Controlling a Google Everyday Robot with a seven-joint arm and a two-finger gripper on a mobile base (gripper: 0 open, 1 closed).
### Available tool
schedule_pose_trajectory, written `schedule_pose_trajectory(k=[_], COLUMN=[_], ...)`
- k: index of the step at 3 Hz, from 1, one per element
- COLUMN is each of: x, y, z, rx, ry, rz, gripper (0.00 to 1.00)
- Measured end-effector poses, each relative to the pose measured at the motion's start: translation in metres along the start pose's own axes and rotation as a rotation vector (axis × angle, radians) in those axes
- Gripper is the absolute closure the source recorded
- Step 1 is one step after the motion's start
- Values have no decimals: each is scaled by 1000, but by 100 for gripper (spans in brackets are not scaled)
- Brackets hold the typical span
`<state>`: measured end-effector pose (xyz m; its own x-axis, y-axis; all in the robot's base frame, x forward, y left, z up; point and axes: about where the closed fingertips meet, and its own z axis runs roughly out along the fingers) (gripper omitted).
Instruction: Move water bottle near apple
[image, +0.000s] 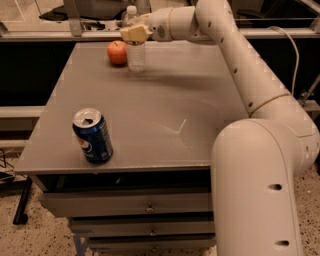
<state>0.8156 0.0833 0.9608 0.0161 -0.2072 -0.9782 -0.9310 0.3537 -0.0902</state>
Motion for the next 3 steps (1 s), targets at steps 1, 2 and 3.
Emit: schedule_pose_trajectory(k=[1, 2, 3], x=[8, 14, 18], y=[-4, -7, -9], z=[3, 6, 8], rx=[-1, -2, -4], ry=[26, 37, 43], rz=[16, 31, 44], gripper=[38, 15, 0])
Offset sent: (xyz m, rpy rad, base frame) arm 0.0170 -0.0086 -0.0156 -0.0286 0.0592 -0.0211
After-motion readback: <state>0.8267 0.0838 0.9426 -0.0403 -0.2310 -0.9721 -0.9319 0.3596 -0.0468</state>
